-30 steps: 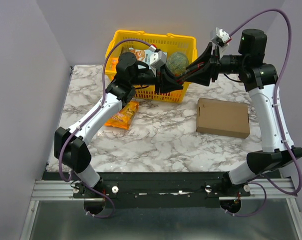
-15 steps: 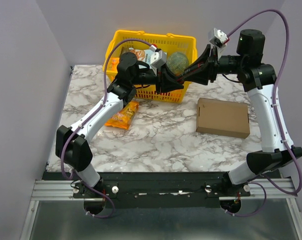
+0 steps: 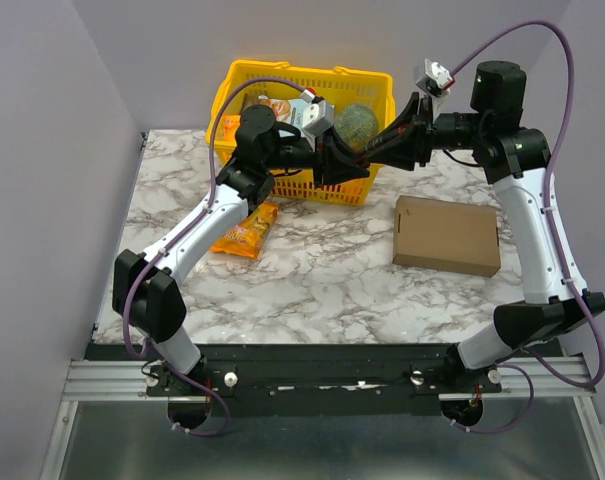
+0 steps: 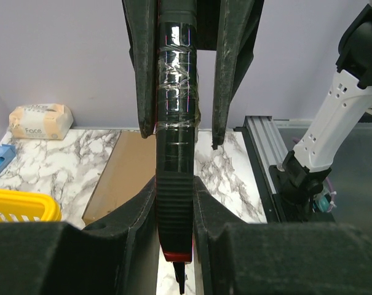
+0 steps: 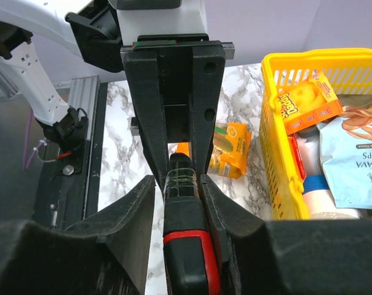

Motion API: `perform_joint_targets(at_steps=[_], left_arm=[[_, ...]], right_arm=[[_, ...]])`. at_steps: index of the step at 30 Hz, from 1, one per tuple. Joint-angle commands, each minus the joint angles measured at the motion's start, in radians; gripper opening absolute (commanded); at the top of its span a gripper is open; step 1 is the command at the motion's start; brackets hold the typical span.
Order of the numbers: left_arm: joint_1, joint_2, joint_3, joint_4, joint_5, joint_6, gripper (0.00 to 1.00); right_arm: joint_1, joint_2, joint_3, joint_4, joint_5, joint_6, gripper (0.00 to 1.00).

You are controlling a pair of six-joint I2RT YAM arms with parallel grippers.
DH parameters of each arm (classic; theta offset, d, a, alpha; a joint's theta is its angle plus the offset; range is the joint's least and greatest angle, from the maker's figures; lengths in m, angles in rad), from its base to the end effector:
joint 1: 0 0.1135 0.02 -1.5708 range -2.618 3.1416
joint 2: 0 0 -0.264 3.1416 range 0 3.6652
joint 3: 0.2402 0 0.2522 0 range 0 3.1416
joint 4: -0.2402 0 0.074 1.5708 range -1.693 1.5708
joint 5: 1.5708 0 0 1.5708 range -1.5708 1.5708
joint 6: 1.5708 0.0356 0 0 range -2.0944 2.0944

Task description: Unpack the express box

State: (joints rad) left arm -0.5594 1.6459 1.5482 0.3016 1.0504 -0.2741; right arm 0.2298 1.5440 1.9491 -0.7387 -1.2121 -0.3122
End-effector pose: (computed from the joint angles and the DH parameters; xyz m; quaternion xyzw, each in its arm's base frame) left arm 0.3051 -0.2274 0.4311 0.4625 0.4855 -0.5611 0.4853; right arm 0.2808 0.0999 0.5008 -0.4975 0.5567 0.4440 0.4953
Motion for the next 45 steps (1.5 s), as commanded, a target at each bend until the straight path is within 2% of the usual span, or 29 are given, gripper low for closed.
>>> perform_joint_targets(at_steps=[1, 4, 5, 6, 8, 9, 10, 11, 12, 13, 14, 15, 16, 17, 18, 19, 21, 23, 24, 26, 27, 29, 32, 33, 34, 36, 39, 40, 45], left_arm=[[0.001, 0.009, 0.043, 0.039, -0.027, -0.008, 0.0], [0.001, 0.011, 0.041, 0.028, -0.036, -0.002, 0.0], [0.001, 0.011, 0.043, 0.021, -0.041, 0.01, 0.0], [0.001, 0.009, 0.041, 0.002, -0.043, 0.019, 0.0], [0.001, 0.008, 0.039, -0.03, -0.046, 0.048, 0.01], [0.001, 0.006, 0.036, -0.083, -0.053, 0.09, 0.09], [0.001, 0.0, 0.033, -0.123, -0.094, 0.123, 0.26], [0.001, -0.006, 0.029, -0.171, -0.127, 0.165, 0.5], [0.003, -0.015, 0.01, -0.273, -0.157, 0.214, 0.56], [0.003, -0.047, -0.006, -0.326, -0.194, 0.352, 0.58], [0.003, -0.066, -0.026, -0.372, -0.276, 0.413, 0.6], [0.003, -0.089, -0.083, -0.431, -0.299, 0.476, 0.61], [0.001, -0.141, -0.12, -0.443, -0.323, 0.559, 0.61], [-0.002, -0.167, -0.158, -0.444, -0.352, 0.602, 0.63], [-0.01, -0.191, -0.228, -0.438, -0.352, 0.633, 0.63], [-0.034, -0.231, -0.256, -0.435, -0.345, 0.663, 0.64], [-0.077, -0.254, -0.312, -0.43, -0.322, 0.772, 0.64], [-0.15, -0.252, -0.326, -0.409, -0.32, 0.808, 0.66], [-0.175, -0.239, -0.327, -0.369, -0.34, 0.8, 0.66], [-0.261, -0.178, -0.306, -0.338, -0.383, 0.79, 0.66], [-0.283, -0.147, -0.259, -0.323, -0.406, 0.785, 0.66], [-0.335, -0.029, -0.186, -0.329, -0.478, 0.782, 0.66], [-0.401, 0.184, 0.065, -0.41, -0.581, 0.705, 0.66], [-0.41, 0.242, 0.207, -0.445, -0.595, 0.675, 0.65], [-0.41, 0.353, 0.269, -0.453, -0.608, 0.599, 0.64], [-0.41, 0.452, 0.413, -0.434, -0.65, 0.528, 0.63], [-0.415, 0.612, 0.562, -0.383, -0.697, 0.489, 0.62], [-0.419, 0.674, 0.59, -0.371, -0.717, 0.483, 0.62], [-0.419, 0.746, 0.586, -0.315, -0.73, 0.487, 0.6]], right_arm=[[0.009, 0.001, -0.016, -0.041, 0.022, -0.021, 0.4], [0.009, 0.001, -0.018, -0.024, 0.023, 0.005, 0.17], [0.009, -0.001, -0.021, -0.004, 0.025, 0.024, 0.05], [0.011, -0.004, -0.027, 0.01, 0.037, 0.038, 0.01], [0.009, -0.012, -0.027, 0.039, 0.046, 0.065, 0.0], [0.009, -0.013, -0.019, 0.045, 0.055, 0.076, 0.0], [0.006, -0.015, -0.007, 0.048, 0.071, 0.088, 0.01], [-0.001, -0.016, 0.011, 0.053, 0.098, 0.126, 0.01], [-0.039, -0.022, 0.025, 0.056, 0.155, 0.148, 0.01], [-0.064, -0.031, 0.049, 0.061, 0.21, 0.169, 0.0], [-0.087, -0.044, 0.053, 0.055, 0.289, 0.192, 0.0], [-0.127, -0.089, 0.048, 0.05, 0.447, 0.176, 0.0], [-0.144, -0.12, 0.001, 0.05, 0.524, 0.156, 0.0], [-0.156, -0.152, -0.03, 0.061, 0.611, 0.141, 0.0], [-0.168, -0.223, -0.074, 0.073, 0.798, 0.142, 0.0], [-0.179, -0.249, -0.108, 0.079, 0.892, 0.151, 0.0], [-0.225, -0.301, -0.194, 0.076, 1.148, 0.236, 0.0], [-0.311, -0.366, -0.28, 0.075, 1.256, 0.281, 0.0], [-0.402, -0.38, -0.301, 0.075, 1.287, 0.309, 0.0], [-0.492, -0.418, -0.347, 0.074, 1.251, 0.343, 0.0], [-0.545, -0.426, -0.386, 0.073, 1.181, 0.325, 0.0], [-0.57, -0.455, -0.417, 0.082, 1.149, 0.287, 0.0], [-0.624, -0.484, -0.452, 0.117, 1.073, 0.262, 0.0], [-0.638, -0.49, -0.463, 0.133, 1.027, 0.234, 0.0], [-0.639, -0.498, -0.495, 0.146, 1.016, 0.222, 0.0], [-0.641, -0.507, -0.518, 0.173, 0.976, 0.205, 0.0], [-0.642, -0.507, -0.497, 0.137, 0.953, 0.209, 0.0], [-0.642, -0.512, -0.495, 0.136, 0.951, 0.212, 0.01], [-0.642, -0.532, -0.516, 0.134, 0.936, 0.24, 0.0]])
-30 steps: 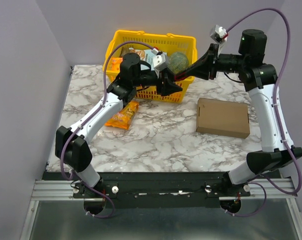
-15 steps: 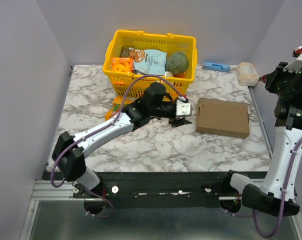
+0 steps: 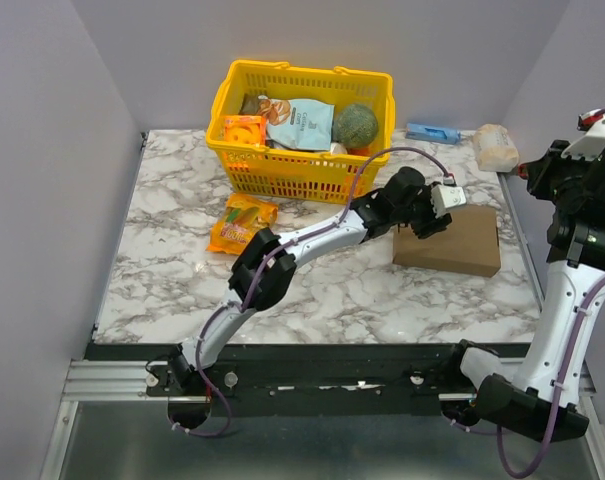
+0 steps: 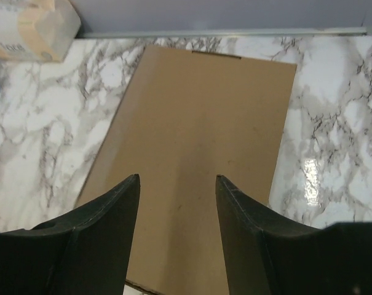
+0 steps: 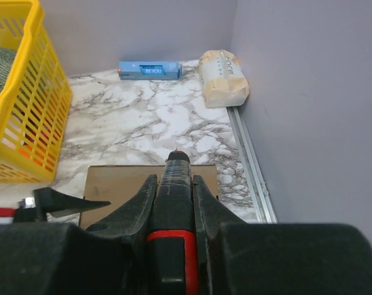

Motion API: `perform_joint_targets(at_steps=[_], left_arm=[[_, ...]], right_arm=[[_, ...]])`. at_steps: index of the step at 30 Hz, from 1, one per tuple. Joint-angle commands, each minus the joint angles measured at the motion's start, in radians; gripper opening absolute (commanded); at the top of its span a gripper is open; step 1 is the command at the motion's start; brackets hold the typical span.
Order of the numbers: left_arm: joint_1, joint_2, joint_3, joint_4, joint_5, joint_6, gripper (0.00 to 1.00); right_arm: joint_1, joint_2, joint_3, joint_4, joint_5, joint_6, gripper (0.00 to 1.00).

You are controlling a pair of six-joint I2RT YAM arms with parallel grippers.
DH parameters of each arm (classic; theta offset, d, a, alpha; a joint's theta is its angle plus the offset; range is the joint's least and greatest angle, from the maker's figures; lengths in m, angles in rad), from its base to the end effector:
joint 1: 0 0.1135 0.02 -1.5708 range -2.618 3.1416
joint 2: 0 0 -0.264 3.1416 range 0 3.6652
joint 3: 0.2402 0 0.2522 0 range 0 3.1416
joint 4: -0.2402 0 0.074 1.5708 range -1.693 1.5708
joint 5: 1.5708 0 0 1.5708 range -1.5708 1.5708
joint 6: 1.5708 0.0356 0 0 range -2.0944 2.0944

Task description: Unpack the express box

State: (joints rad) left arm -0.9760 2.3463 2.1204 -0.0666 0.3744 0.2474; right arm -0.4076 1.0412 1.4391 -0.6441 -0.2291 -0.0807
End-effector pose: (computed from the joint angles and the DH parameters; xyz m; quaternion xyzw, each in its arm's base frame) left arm 0.3028 -0.4708 0.2747 0.5437 0.5818 -0.3484 0.4944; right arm 0.1819 -0.0697 0.4651 0.0581 0.7844 -0.0602 0.6146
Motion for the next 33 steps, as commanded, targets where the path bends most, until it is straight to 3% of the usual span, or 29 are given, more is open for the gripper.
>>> perform_joint_targets(at_steps=[1, 5, 9, 21, 24, 28, 33], left_arm=[[-0.001, 0.047, -0.005, 0.057, -0.046, -0.031, 0.59], [0.003, 0.036, -0.124, 0.062, -0.037, 0.015, 0.56], [0.003, -0.054, -0.374, 0.105, -0.037, 0.069, 0.55], [0.092, -0.556, -1.097, -0.068, 0.075, 0.294, 0.47], [0.108, -0.703, -1.192, -0.082, 0.087, 0.344, 0.47], [0.088, -0.838, -1.179, -0.035, 0.106, 0.308, 0.47], [0.03, -0.737, -0.936, 0.1, 0.032, 0.169, 0.55]], right_arm=[[-0.005, -0.029, -0.005, 0.037, -0.047, 0.012, 0.01], [-0.005, -0.039, -0.005, 0.015, -0.058, 0.006, 0.01], [-0.005, -0.046, -0.002, -0.011, -0.07, -0.027, 0.0], [-0.005, -0.026, -0.042, -0.014, -0.213, -0.042, 0.0], [-0.005, -0.02, -0.057, -0.014, -0.245, -0.054, 0.0], [-0.005, -0.009, -0.052, -0.014, -0.256, -0.073, 0.0], [-0.01, -0.001, -0.02, 0.017, -0.15, -0.018, 0.01]])
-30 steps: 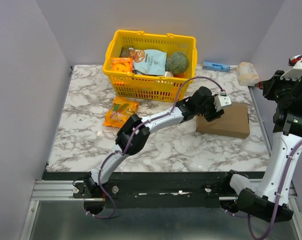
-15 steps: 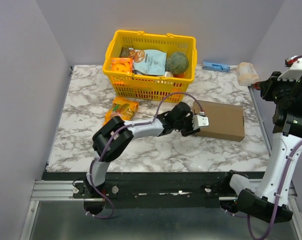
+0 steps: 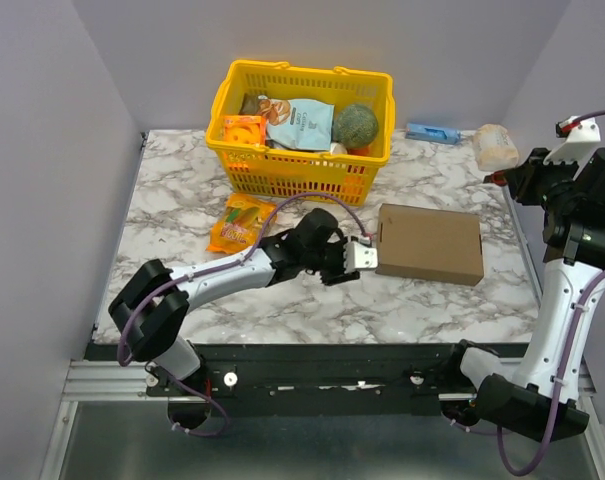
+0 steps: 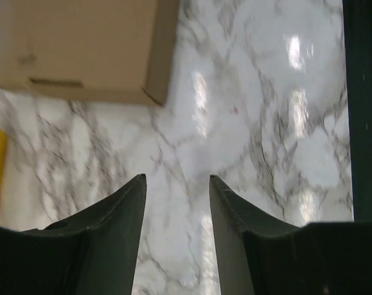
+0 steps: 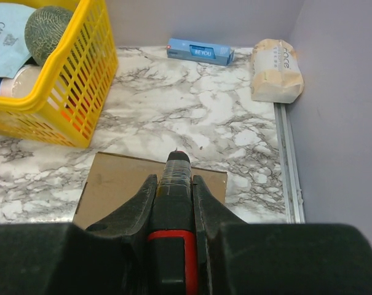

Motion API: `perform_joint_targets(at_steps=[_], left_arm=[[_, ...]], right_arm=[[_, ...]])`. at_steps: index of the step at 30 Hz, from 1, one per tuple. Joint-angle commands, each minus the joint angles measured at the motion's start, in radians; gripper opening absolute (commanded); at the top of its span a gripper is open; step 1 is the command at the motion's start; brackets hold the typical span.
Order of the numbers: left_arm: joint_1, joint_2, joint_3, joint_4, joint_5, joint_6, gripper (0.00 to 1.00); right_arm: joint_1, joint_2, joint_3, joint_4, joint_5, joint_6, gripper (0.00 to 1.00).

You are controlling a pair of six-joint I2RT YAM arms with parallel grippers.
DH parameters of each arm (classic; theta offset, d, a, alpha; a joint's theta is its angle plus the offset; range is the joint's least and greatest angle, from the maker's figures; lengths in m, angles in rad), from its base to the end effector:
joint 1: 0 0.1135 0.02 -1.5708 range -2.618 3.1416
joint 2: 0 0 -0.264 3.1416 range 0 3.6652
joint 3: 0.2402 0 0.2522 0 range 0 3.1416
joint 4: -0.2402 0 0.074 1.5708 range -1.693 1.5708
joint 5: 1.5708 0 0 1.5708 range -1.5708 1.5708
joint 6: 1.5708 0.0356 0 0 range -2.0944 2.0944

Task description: Unpack the express box

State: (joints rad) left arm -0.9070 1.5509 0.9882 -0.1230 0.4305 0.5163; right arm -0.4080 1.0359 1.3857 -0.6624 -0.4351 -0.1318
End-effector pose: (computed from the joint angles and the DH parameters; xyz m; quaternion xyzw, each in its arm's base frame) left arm 0.1955 -0.2740 0.2302 0.6458 0.6088 -0.2706 0.3729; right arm 0.1860 -0.0640 0.4483 -0.0171 0.7995 0.0150 0.6003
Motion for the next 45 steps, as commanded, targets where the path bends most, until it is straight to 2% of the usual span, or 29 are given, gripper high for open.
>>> perform_joint_targets(at_steps=[1, 5, 6, 9, 10, 13, 17, 19, 20, 23, 25, 29, 32, 33, 34, 35, 36, 39, 42, 43, 44, 45], left_arm=[[-0.053, 0.128, 0.24, 0.178, -0.041, -0.131, 0.56], [-0.099, 0.351, 0.511, 0.201, -0.14, -0.292, 0.57], [-0.111, 0.395, 0.618, 0.207, -0.188, -0.306, 0.57], [-0.159, 0.55, 0.783, 0.241, -0.223, -0.3, 0.57], [-0.167, 0.625, 0.828, 0.237, -0.22, -0.305, 0.57], [-0.193, 0.719, 0.915, 0.244, -0.191, -0.303, 0.58], [-0.211, 0.742, 0.868, 0.23, -0.168, -0.23, 0.59], [-0.202, 0.729, 0.819, 0.171, -0.156, -0.22, 0.59], [-0.191, 0.713, 0.799, 0.14, -0.1, -0.21, 0.58], [-0.153, 0.611, 0.632, 0.068, -0.004, -0.141, 0.56], [-0.141, 0.525, 0.47, 0.033, -0.013, -0.086, 0.56], [-0.06, 0.414, 0.253, -0.036, -0.039, -0.009, 0.52], [-0.017, 0.284, 0.072, -0.09, -0.032, 0.131, 0.49], [0.009, 0.243, 0.019, -0.11, -0.033, 0.271, 0.49], [0.037, 0.138, -0.082, -0.106, 0.075, 0.324, 0.44], [0.046, 0.085, -0.133, -0.065, 0.079, 0.336, 0.46], [0.025, 0.049, -0.16, -0.041, 0.051, 0.341, 0.46], [0.008, 0.021, -0.08, -0.125, 0.034, 0.291, 0.46], [-0.003, 0.006, 0.003, -0.026, 0.022, 0.086, 0.49], [-0.015, 0.017, 0.048, 0.006, 0.001, 0.027, 0.51], [-0.021, 0.029, 0.081, 0.025, -0.04, -0.093, 0.52], [-0.027, 0.046, 0.119, 0.046, -0.055, -0.137, 0.52]], right_arm=[[-0.011, 0.003, 0.044, 0.046, 0.073, 0.053, 0.0], [-0.011, -0.008, 0.078, 0.116, 0.153, 0.165, 0.0], [-0.011, -0.007, 0.084, 0.119, 0.154, 0.179, 0.0], [-0.011, 0.0, 0.087, 0.116, 0.151, 0.179, 0.0], [-0.011, -0.002, 0.084, 0.116, 0.157, 0.173, 0.0], [-0.011, 0.0, 0.084, 0.11, 0.148, 0.156, 0.01], [-0.011, 0.003, 0.085, 0.109, 0.141, 0.146, 0.01], [-0.011, 0.006, 0.084, 0.109, 0.136, 0.144, 0.0], [-0.011, 0.007, 0.081, 0.109, 0.133, 0.144, 0.0], [-0.011, 0.01, 0.07, 0.109, 0.13, 0.144, 0.0], [-0.011, 0.016, 0.065, 0.112, 0.127, 0.15, 0.0], [-0.011, 0.03, 0.053, 0.124, 0.116, 0.164, 0.0], [-0.011, 0.038, 0.049, 0.127, 0.098, 0.175, 0.0], [-0.011, 0.036, 0.047, 0.129, 0.09, 0.176, 0.0], [-0.011, 0.036, 0.041, 0.132, 0.078, 0.175, 0.0], [-0.011, 0.036, 0.039, 0.133, 0.073, 0.175, 0.0], [-0.011, 0.036, 0.036, 0.135, 0.065, 0.167, 0.0], [-0.011, 0.038, 0.023, 0.139, 0.042, 0.152, 0.01], [-0.011, 0.029, -0.004, 0.144, 0.03, 0.138, 0.0], [-0.011, 0.027, -0.014, 0.145, 0.007, 0.105, 0.0], [-0.011, 0.027, -0.034, 0.144, -0.007, 0.089, 0.0], [-0.011, 0.026, -0.048, 0.144, -0.016, 0.048, 0.0]])
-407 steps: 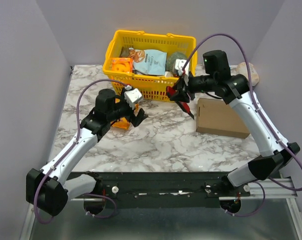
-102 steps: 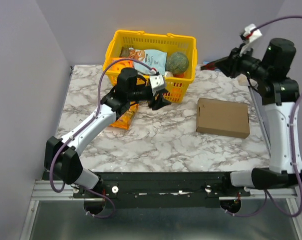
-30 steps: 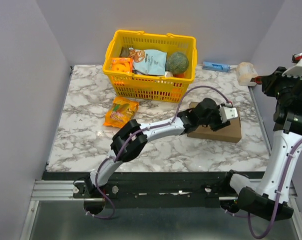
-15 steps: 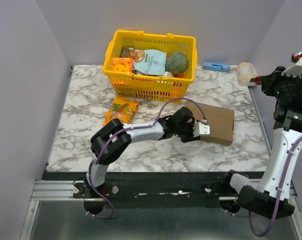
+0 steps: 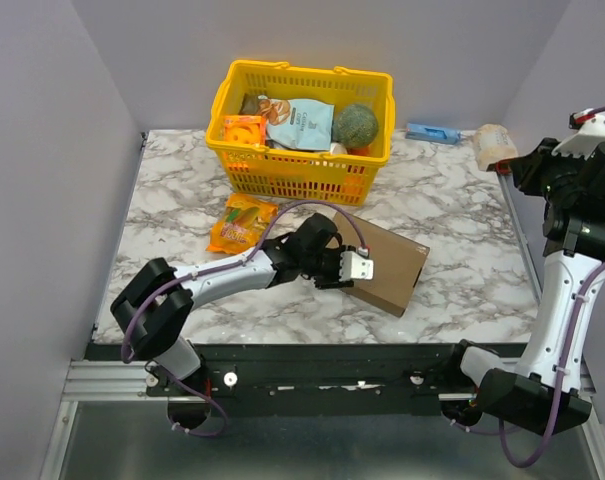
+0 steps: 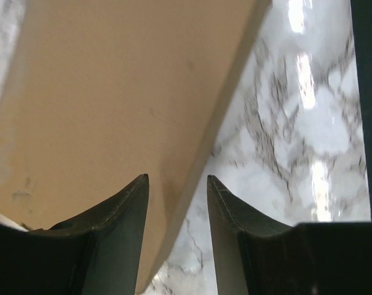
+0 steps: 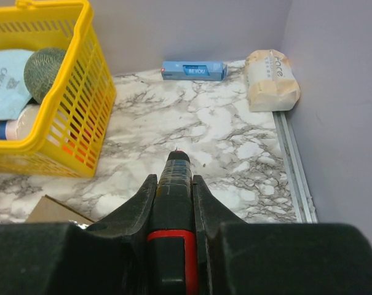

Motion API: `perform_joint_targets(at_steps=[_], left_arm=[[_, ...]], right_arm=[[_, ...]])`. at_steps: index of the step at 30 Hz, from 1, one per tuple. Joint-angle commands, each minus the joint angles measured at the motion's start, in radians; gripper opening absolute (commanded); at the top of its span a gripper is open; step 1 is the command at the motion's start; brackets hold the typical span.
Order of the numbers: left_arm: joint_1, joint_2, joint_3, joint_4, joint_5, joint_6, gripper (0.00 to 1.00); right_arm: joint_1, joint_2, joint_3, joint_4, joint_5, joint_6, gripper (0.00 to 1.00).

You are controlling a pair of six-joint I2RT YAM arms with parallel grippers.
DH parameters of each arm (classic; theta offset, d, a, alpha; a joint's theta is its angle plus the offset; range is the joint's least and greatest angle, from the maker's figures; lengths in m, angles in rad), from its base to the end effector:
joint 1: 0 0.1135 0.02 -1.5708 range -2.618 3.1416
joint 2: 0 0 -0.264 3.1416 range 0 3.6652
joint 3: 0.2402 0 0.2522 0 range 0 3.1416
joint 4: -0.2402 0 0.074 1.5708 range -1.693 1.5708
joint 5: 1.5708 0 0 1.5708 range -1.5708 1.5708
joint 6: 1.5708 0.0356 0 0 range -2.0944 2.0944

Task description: Unpack the express box

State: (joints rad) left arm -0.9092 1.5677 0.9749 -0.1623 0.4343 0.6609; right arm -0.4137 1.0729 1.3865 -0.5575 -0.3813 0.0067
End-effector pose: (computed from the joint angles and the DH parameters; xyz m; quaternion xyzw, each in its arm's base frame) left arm 0.1929 -0.2722 0.2176 0.6941 0.5737 -0.2442 0.3598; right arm 0.1997 -0.0732 0.4522 0.0473 0.7809 0.0240 0.6224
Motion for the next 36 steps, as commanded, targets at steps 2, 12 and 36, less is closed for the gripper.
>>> perform_joint_targets(at_steps=[2, 12, 36], left_arm=[[-0.058, 0.081, 0.227, 0.122, -0.086, -0.36, 0.53], [-0.249, 0.442, 0.639, 0.145, -0.345, -0.504, 0.57], [-0.247, 0.025, -0.022, 0.032, -0.273, -0.29, 0.54]], right_arm=[[-0.005, -0.022, -0.078, 0.05, -0.068, -0.125, 0.0], [-0.005, -0.057, -0.121, 0.067, 0.059, -0.131, 0.0], [-0.005, 0.018, -0.104, 0.114, -0.154, -0.123, 0.0]])
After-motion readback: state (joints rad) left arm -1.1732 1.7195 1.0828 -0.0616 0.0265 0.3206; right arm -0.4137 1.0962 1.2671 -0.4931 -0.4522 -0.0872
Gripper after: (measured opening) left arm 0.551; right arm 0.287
